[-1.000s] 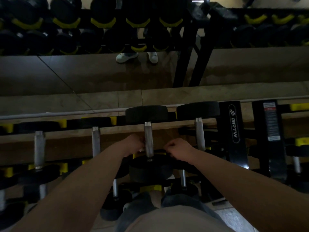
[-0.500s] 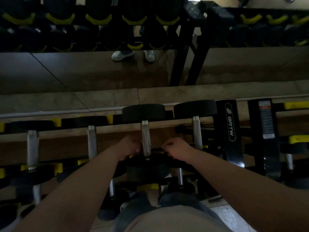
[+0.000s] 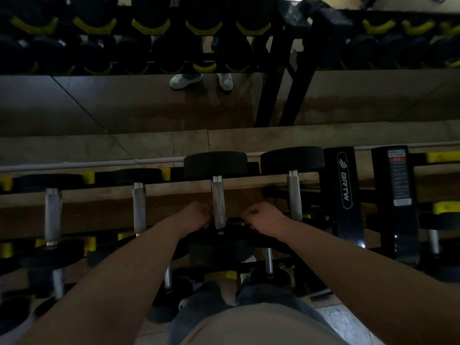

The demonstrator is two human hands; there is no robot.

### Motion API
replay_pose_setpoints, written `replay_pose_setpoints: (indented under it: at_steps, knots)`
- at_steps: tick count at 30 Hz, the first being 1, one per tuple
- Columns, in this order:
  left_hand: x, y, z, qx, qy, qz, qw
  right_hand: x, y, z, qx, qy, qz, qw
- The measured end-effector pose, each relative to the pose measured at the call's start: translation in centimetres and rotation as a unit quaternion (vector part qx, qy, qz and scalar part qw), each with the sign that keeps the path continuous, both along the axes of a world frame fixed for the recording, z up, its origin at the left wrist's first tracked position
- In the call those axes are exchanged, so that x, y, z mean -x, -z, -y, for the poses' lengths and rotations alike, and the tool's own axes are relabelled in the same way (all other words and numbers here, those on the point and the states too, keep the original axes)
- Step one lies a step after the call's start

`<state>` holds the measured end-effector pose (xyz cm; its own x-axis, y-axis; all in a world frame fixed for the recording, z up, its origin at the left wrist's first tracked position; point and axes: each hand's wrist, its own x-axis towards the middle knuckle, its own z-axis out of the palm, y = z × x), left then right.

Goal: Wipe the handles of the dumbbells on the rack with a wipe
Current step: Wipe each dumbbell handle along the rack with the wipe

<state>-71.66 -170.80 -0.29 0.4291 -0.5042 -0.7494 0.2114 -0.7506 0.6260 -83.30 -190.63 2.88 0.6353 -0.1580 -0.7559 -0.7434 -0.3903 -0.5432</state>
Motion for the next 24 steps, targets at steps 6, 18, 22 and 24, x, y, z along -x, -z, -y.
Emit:
replay_pose_setpoints:
  at_steps: [6,18,22,24]
  knots:
    - [-1.5,-0.2,1.6,0.044,-0.177,0.007,0.983,0.0,0.2,0.0,-0.005,0.004,0.002,1.0]
    - [-1.6,-2.0,1.1,0.002,-0.079,-0.014,0.997,-0.2,0.0,0.1,-0.025,0.023,-0.015,0.999]
    - [-2.3,-2.1,2.6,0.06,-0.224,0.012,0.973,-0.1,0.1,0.1,-0.023,0.032,-0.011,0.999]
    - [-1.9,-1.4,1.7,0.036,-0.148,-0.004,0.988,0.0,0.1,0.1,-0.021,0.029,-0.007,0.999]
